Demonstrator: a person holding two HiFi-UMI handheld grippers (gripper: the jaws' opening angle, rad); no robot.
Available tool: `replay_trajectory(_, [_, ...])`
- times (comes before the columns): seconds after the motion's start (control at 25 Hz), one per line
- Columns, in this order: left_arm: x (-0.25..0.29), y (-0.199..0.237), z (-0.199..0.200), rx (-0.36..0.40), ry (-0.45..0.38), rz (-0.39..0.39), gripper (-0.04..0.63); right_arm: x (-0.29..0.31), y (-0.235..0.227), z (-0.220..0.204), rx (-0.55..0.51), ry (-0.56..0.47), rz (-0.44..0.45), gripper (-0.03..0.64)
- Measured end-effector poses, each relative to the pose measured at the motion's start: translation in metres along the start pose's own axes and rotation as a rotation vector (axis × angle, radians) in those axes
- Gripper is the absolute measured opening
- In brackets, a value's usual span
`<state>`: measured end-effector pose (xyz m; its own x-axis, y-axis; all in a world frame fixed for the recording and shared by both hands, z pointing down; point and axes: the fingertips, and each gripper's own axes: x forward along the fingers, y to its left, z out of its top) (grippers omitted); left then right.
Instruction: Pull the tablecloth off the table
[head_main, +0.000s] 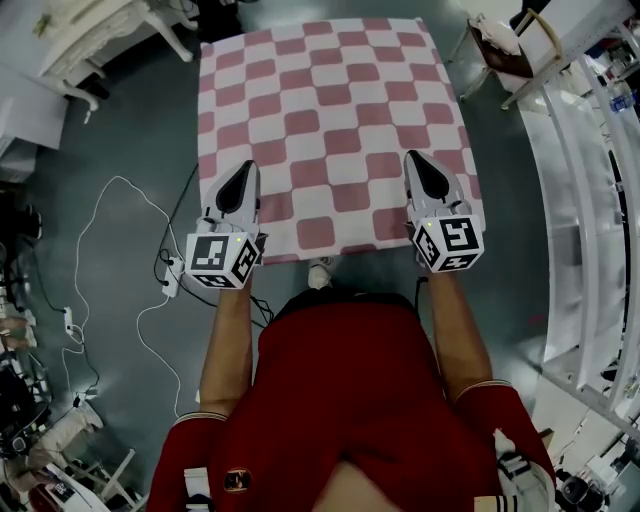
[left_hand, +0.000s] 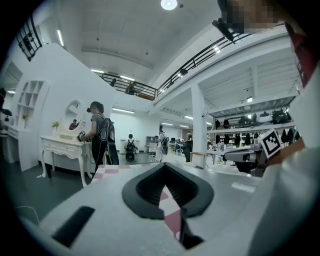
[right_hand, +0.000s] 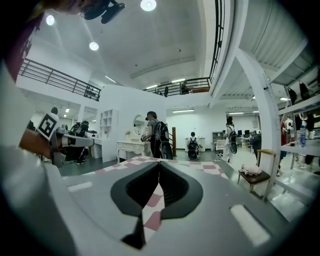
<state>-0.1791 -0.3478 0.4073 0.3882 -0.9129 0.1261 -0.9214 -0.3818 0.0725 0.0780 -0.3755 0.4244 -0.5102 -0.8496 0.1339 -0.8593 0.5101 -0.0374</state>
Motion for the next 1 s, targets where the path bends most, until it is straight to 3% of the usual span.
replay_trajectory(0.32, [0.037,0.042,-0.026,-0.021,0.065,-0.009,0.01,0.04,-0.012,-0.023,0.001,0.077,-0.037,0.058])
replay_trajectory(0.52, [0.059,0.051,-0.036,-0.033,0.107,0.006,0.053,0.058,-0.032,-0.042,0.01,0.135,-0.044,0.116])
replay_trajectory(1.0, [0.094,0.072,-0.091,-0.038,0.334,0.108,0.156,0.1,-0.082,-0.096,0.027,0.307,-0.039,0.181])
